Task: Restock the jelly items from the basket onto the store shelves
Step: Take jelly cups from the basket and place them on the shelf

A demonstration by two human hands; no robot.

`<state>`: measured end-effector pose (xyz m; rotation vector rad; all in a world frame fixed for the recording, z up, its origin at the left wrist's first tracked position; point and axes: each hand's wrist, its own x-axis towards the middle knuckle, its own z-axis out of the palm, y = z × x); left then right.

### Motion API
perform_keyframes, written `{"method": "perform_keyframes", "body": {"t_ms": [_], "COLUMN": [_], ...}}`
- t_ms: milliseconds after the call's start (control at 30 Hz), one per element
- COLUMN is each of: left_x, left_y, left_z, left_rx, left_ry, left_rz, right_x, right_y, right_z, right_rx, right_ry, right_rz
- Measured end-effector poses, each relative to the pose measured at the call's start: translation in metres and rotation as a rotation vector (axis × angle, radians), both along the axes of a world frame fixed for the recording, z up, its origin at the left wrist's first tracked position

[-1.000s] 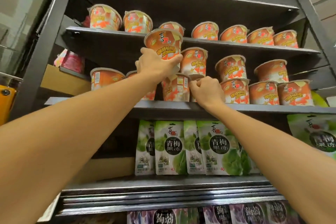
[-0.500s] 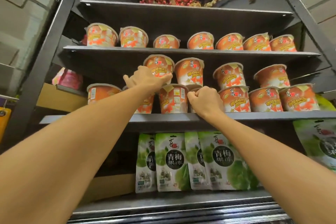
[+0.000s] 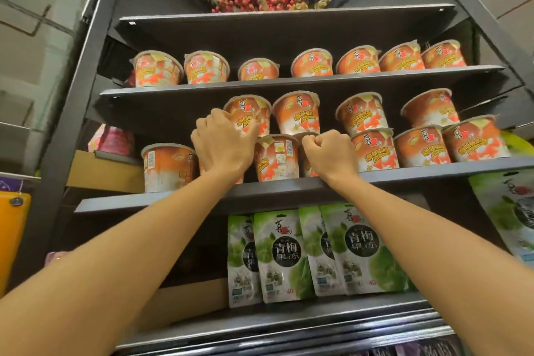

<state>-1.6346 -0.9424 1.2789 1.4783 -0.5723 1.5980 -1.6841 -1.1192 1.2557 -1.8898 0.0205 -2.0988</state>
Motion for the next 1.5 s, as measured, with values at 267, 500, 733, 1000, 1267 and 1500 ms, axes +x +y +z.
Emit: {"method": "perform_keyframes", "body": {"t_ms": [267, 500, 733, 1000, 1267, 1500], "left_x": [-0.043, -0.068, -0.077, -0.128, -0.206, -0.232], "left_y": [0.026, 0.041, 0.043, 0.097, 0.162, 0.186], "left_z": [-0.109, -0.282, -0.504, -0.786, -1.097, -1.313], "left_rx": [0.202, 0.312, 0.155, 0.109, -0.038, -0.036], "left_ry": [0.121, 0.44, 0.908, 1.537, 2.223, 2.385], "left_rz": [-0.541, -0.841, -0.958, -0.908, -0.463, -0.164], "right_x": [-0.026, -0.078, -0.104, -0.168, -0.215, -0.217], "right_y": [0.014, 0.066, 0.088, 0.112, 0.159, 0.189], "right_z": [-0.026, -0.165, -0.424, -0.753, -1.046, -1.271], "right_rx": [0.139, 0.351, 0.617, 1.043, 1.505, 1.687], "right_ry": [-0.018, 0.127, 0.485, 1.058, 1.451, 1.657], "right_rz": [0.323, 0.805, 0.874, 0.638, 0.459, 0.357]}}
